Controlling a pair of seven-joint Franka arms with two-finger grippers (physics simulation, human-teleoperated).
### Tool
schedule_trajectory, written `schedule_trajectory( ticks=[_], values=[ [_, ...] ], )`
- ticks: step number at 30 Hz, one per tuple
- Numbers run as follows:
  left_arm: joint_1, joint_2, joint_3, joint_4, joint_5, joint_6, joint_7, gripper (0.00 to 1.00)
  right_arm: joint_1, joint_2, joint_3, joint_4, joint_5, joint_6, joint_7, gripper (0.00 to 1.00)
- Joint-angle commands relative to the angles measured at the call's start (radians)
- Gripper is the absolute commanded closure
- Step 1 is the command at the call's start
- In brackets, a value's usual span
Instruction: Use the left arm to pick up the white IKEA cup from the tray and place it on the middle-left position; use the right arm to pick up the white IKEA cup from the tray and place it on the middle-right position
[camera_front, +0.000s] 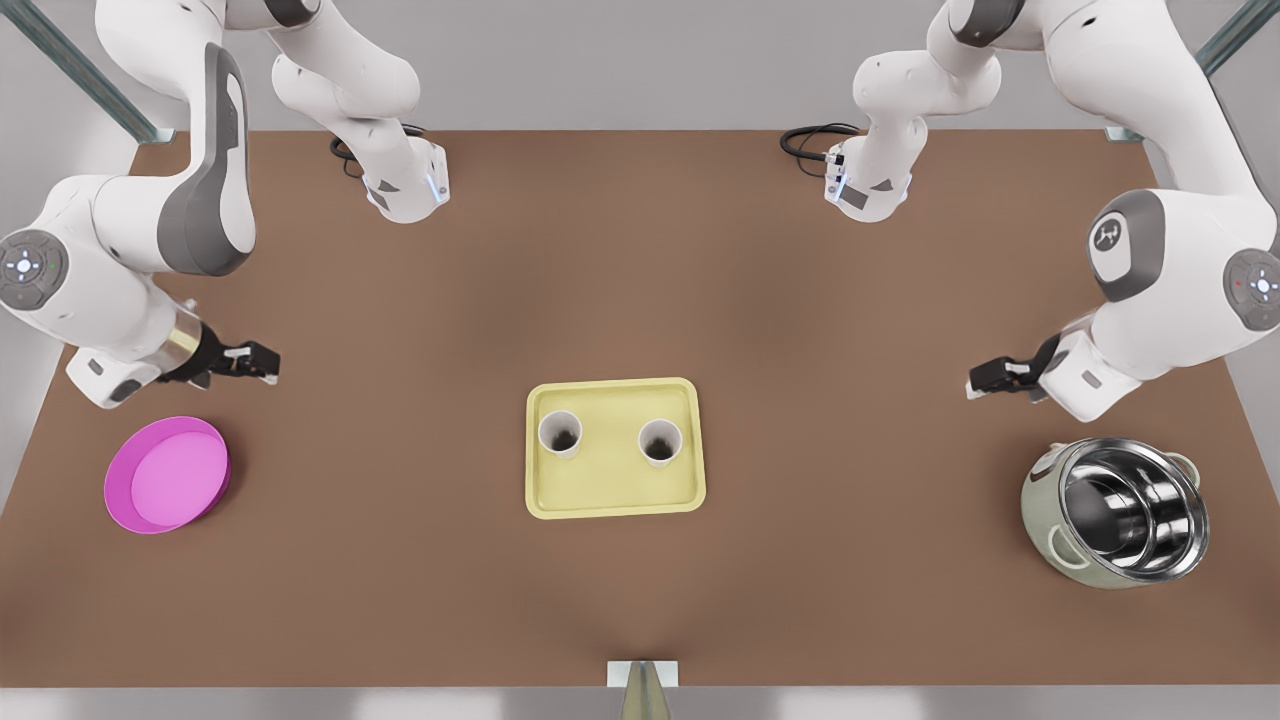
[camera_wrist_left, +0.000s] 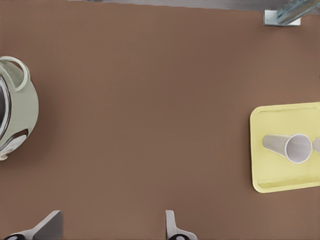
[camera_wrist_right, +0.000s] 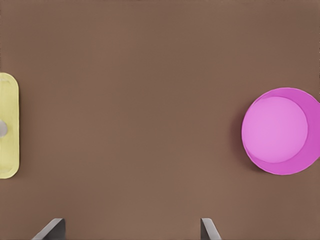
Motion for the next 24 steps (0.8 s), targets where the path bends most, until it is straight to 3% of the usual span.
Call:
schedule_trajectory(
  ticks=[1,4,8,12,18,20,24],
  values=[
    [-0.001,-0.002,0.000,-0.010,-0.004,0.078,0.010,0.00,0.000,-0.001,0.000,0.000,0.000,0.061,-0.058,0.00],
    [-0.009,-0.002,-0.002,-0.038,0.003,0.070,0.012,0.00,-0.001,-0.001,0.000,0.000,0.000,0.061,-0.058,0.00],
    [-0.259,0.087,-0.005,0.012,0.085,0.127,-0.258,0.00,-0.001,0.004,0.000,0.000,0.000,0.061,-0.061,0.00],
    [-0.394,0.209,-0.005,0.009,0.147,0.245,-0.496,0.00,0.002,0.011,0.000,0.000,0.000,0.061,-0.056,0.00],
    [-0.431,0.305,-0.006,0.026,0.135,0.387,-0.589,0.00,0.399,0.263,0.012,0.034,-0.003,0.223,0.404,0.00],
    [-0.474,0.377,-0.009,0.114,0.144,0.388,-0.672,0.00,0.476,0.361,0.012,0.125,-0.003,0.231,0.562,0.00],
    [-0.540,0.404,-0.011,0.109,0.145,0.428,-0.729,0.00,0.492,0.478,0.012,0.212,0.002,0.258,0.603,0.04]
  ],
)
